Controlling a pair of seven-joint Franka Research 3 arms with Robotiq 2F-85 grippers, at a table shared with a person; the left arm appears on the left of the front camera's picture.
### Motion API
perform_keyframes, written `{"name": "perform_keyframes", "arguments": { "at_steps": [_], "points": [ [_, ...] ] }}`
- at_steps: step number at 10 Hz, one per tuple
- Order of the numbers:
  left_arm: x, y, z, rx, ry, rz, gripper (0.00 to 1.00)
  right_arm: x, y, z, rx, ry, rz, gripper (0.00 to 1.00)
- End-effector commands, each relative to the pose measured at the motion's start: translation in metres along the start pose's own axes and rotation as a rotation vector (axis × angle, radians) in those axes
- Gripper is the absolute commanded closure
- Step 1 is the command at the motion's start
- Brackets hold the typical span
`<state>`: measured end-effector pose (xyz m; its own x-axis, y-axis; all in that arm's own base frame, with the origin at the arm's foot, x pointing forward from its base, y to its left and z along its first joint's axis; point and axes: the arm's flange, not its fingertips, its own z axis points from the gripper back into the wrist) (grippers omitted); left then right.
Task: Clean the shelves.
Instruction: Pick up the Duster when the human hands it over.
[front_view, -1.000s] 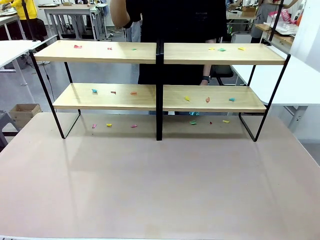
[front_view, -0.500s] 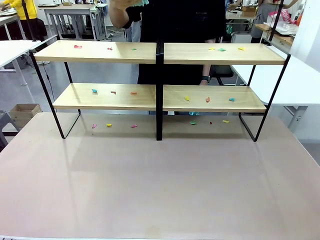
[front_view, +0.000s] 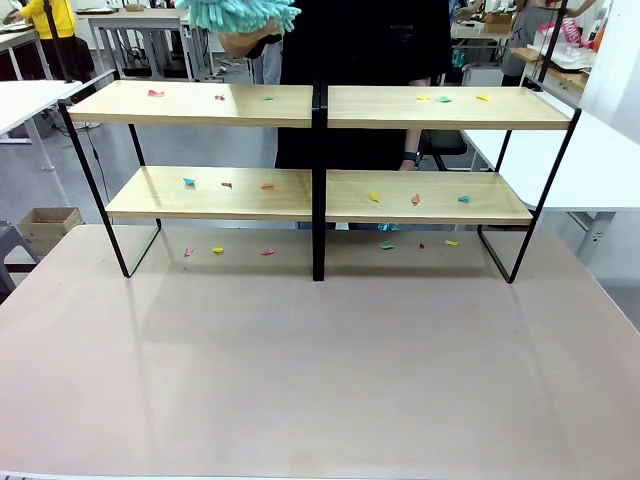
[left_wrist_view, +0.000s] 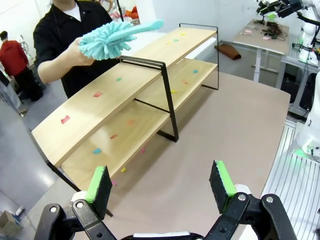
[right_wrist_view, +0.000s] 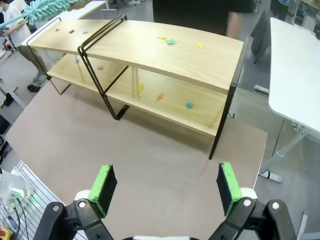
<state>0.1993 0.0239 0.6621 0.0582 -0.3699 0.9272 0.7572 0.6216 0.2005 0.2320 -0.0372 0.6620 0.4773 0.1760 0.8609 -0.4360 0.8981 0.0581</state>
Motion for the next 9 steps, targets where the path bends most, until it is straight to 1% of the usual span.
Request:
{"name": "perform_keyframes", "arguments": {
  "at_steps": [1, 3, 4, 5, 9],
  "points": [
    [-0.042, -0.025, -0.016, 0.012, 0.002, 0.01, 0.0, 0.002, 0.002, -0.004, 0.034, -0.007, 0.014, 0.0],
    [-0.042, -0.024, -0.017, 0.005, 0.003, 0.011, 0.0, 0.002, 0.003, -0.007, 0.043, -0.002, 0.03, 0.0],
    [-0.04, -0.024, -0.02, 0.049, 0.036, 0.014, 0.0, 0.002, 0.003, -0.008, 0.029, -0.008, 0.048, 0.0],
    [-0.001, 0.002, -0.001, -0.006, 0.007, -0.004, 0.0, 0.001, 0.003, -0.003, 0.013, 0.004, 0.011, 0.0],
    [-0.001, 0.002, -0.001, -0.006, 0.007, -0.004, 0.0, 0.001, 0.003, -0.003, 0.013, 0.004, 0.011, 0.0]
  ]
}}
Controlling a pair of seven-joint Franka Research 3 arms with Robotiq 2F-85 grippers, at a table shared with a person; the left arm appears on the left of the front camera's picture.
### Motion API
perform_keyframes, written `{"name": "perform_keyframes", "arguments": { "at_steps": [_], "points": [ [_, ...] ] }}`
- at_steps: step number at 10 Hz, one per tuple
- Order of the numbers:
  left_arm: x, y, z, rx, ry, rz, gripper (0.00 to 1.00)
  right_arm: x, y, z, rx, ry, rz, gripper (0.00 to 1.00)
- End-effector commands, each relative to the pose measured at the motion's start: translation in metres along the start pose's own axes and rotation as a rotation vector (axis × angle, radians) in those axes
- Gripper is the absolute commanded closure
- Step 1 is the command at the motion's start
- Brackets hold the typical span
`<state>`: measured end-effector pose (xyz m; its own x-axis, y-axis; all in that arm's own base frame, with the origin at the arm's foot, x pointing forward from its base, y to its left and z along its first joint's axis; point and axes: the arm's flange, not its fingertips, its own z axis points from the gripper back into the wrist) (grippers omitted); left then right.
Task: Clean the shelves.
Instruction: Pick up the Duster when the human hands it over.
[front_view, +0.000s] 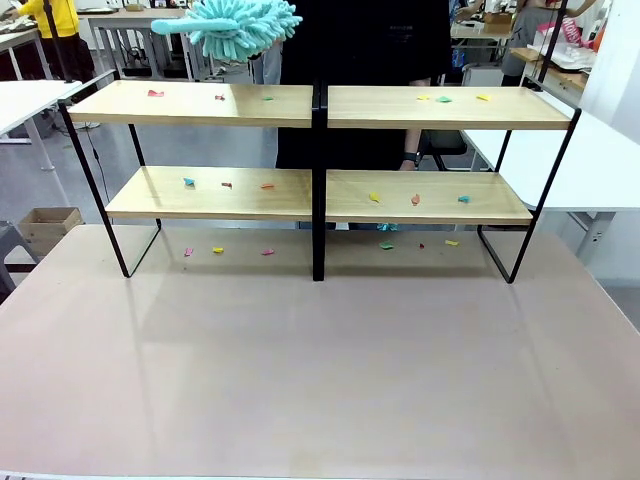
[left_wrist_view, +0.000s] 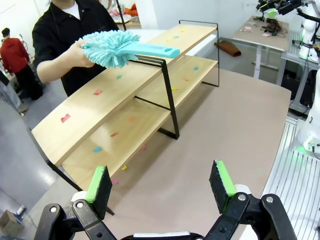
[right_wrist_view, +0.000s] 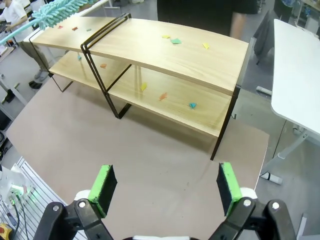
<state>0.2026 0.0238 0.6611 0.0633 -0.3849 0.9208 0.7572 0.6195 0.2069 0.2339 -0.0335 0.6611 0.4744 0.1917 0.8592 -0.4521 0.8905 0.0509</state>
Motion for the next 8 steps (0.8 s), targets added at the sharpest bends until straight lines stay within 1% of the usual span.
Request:
{"name": "perform_keyframes", "arguments": {
  "at_steps": [1, 6, 7, 8],
  "points": [
    [0.0, 0.0, 0.001, -0.006, -0.008, 0.003, 0.0, 0.0, 0.0, 0.0, 0.002, -0.001, -0.004, 0.0],
    [0.0, 0.0, 0.0, 0.0, 0.0, 0.0, 0.0, 0.0, 0.0, 0.0, 0.002, -0.001, -0.004, 0.0],
    [0.006, 0.001, -0.001, -0.183, -0.024, 0.026, 0.0, 0.0, 0.0, 0.0, 0.002, -0.001, -0.004, 0.0],
    [0.018, 0.022, -0.005, -0.402, -0.114, 0.2, 0.0, 0.0, 0.0, 0.0, 0.002, -0.001, -0.004, 0.0]
  ]
}}
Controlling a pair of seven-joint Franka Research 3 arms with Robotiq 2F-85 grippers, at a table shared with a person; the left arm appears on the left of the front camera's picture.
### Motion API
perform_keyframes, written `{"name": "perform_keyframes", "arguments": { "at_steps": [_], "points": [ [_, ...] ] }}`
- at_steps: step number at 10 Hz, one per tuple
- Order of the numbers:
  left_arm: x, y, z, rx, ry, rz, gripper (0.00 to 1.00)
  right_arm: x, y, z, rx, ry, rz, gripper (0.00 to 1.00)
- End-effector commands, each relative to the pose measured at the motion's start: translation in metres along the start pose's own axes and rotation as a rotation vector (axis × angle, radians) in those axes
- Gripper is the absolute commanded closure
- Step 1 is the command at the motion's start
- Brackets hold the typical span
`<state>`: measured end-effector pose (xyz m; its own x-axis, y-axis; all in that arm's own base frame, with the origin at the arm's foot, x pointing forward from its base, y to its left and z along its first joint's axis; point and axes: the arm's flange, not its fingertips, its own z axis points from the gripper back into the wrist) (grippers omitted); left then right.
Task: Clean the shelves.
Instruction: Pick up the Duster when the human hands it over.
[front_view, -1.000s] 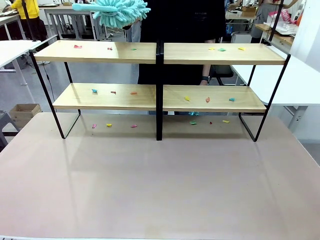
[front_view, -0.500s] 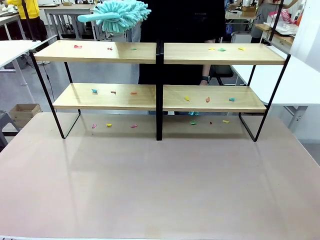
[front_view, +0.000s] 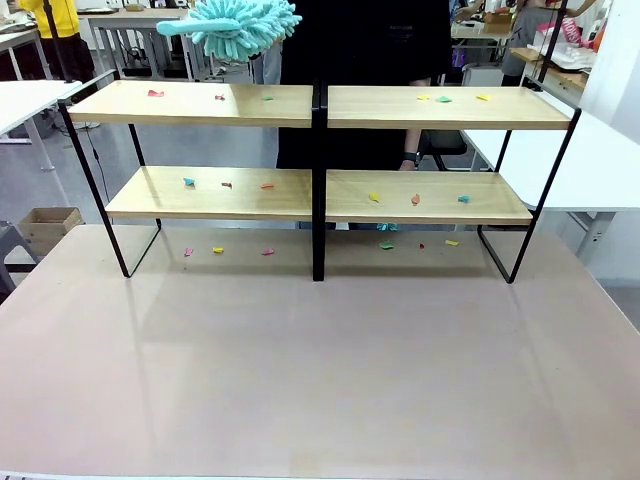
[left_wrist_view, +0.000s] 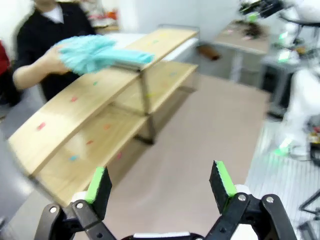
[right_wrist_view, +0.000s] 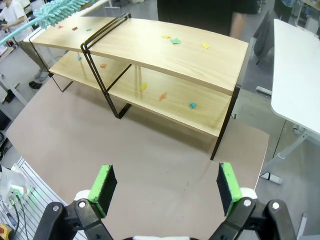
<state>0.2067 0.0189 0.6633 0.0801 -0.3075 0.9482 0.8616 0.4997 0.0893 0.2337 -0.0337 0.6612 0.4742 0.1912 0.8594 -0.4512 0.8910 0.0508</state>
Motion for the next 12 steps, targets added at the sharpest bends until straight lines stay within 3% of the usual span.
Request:
{"name": "perform_keyframes", "arguments": {
  "at_steps": [1, 2, 3, 4, 6, 7, 8, 9, 10, 11, 12],
  "points": [
    [0.033, 0.058, -0.004, -0.334, -0.1, 0.309, 0.0, 0.0, 0.001, 0.0, 0.003, -0.001, -0.003, 0.0],
    [0.055, 0.109, -0.02, -0.488, -0.216, 0.528, 0.0, 0.0, 0.001, 0.0, 0.003, -0.001, -0.003, 0.0],
    [0.07, 0.151, -0.041, -0.559, -0.272, 0.675, 0.0, 0.0, 0.001, 0.0, 0.003, -0.001, -0.003, 0.0],
    [0.076, 0.182, -0.069, -0.534, -0.271, 0.76, 0.0, 0.0, 0.001, 0.0, 0.003, -0.001, -0.003, 0.0],
    [0.059, 0.201, -0.115, -0.63, -0.182, 0.993, 0.0, 0.0, 0.001, 0.0, 0.003, -0.001, -0.003, 0.0],
    [0.065, 0.176, -0.081, -0.493, -0.304, 0.555, 0.0, 0.0, 0.001, 0.0, 0.003, -0.001, -0.003, 0.0],
    [0.065, 0.176, -0.081, -0.493, -0.304, 0.555, 0.0, 0.0, 0.001, 0.0, 0.003, -0.001, -0.003, 0.0],
    [0.057, 0.205, -0.114, -0.581, -0.318, 0.709, 0.0, 0.0, 0.001, 0.0, 0.003, -0.001, -0.003, 0.0],
    [0.046, 0.194, -0.131, -0.664, -0.188, 0.846, 0.0, 0.0, 0.001, 0.0, 0.003, -0.001, -0.003, 0.0],
    [0.037, 0.194, -0.157, -0.649, -0.037, 0.987, 0.0, 0.0, 0.001, 0.0, 0.003, -0.001, -0.003, 0.0],
    [0.034, 0.198, -0.177, -0.636, 0.054, 1.087, 0.0, 0.0, 0.001, 0.0, 0.003, -0.001, -0.003, 0.0]
  ]
}}
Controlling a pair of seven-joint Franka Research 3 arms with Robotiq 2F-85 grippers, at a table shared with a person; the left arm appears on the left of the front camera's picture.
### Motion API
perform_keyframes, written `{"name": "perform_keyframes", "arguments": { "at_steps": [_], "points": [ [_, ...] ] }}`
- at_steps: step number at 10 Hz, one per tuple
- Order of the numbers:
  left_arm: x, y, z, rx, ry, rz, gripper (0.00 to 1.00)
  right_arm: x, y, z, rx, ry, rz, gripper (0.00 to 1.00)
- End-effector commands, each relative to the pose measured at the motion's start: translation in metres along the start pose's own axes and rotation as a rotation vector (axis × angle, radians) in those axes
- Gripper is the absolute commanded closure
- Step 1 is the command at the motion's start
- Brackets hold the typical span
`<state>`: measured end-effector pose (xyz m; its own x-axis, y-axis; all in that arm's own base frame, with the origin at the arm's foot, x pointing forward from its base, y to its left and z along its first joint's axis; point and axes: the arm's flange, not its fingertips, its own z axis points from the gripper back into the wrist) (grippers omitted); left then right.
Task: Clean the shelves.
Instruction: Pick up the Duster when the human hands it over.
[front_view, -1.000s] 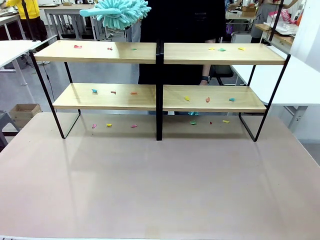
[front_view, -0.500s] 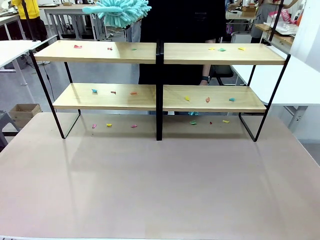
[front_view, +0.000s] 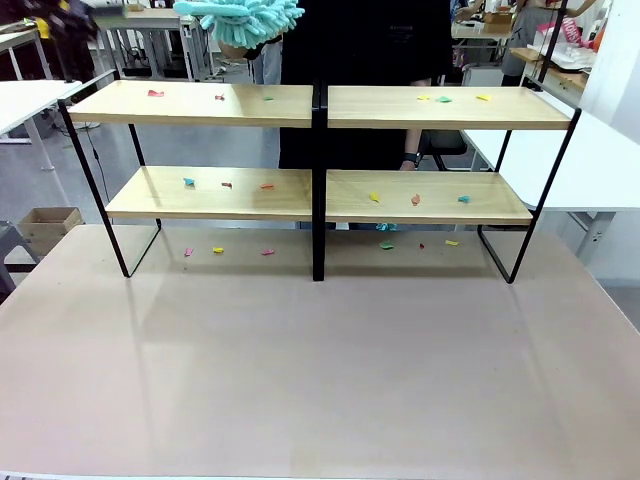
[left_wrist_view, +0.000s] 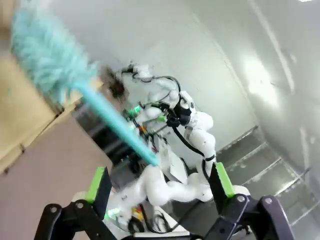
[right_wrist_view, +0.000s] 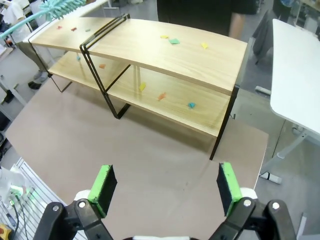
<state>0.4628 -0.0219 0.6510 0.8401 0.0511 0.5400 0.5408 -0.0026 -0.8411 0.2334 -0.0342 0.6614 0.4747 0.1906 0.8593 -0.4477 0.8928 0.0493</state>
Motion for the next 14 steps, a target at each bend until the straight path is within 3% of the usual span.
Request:
{"name": "perform_keyframes", "arguments": {
  "at_steps": [1, 4, 7, 11, 12, 13, 14],
  "points": [
    [0.019, 0.006, -0.025, 0.076, 0.077, 0.21, 0.0, 0.0, 0.001, 0.0, 0.007, -0.001, -0.003, 0.0],
    [0.046, 0.026, -0.053, 0.146, 0.038, 0.43, 0.0, 0.0, 0.001, 0.0, 0.007, -0.001, -0.003, 0.0],
    [0.058, 0.044, -0.089, 0.194, 0.064, 0.438, 0.0, 0.0, 0.001, 0.0, 0.007, -0.001, -0.003, 0.0],
    [0.059, 0.051, -0.097, 0.197, 0.039, 0.439, 0.0, 0.0, 0.001, 0.0, 0.007, -0.001, -0.003, 0.0],
    [0.059, 0.051, -0.098, 0.195, 0.042, 0.433, 0.58, 0.0, 0.001, 0.0, 0.007, -0.001, -0.003, 0.0],
    [0.058, 0.05, -0.099, 0.189, 0.038, 0.429, 0.58, 0.0, 0.001, 0.0, 0.007, -0.001, -0.003, 0.0],
    [0.058, 0.05, -0.098, 0.181, 0.034, 0.428, 1.0, 0.0, 0.001, 0.0, 0.007, -0.001, -0.003, 0.0]
  ]
}}
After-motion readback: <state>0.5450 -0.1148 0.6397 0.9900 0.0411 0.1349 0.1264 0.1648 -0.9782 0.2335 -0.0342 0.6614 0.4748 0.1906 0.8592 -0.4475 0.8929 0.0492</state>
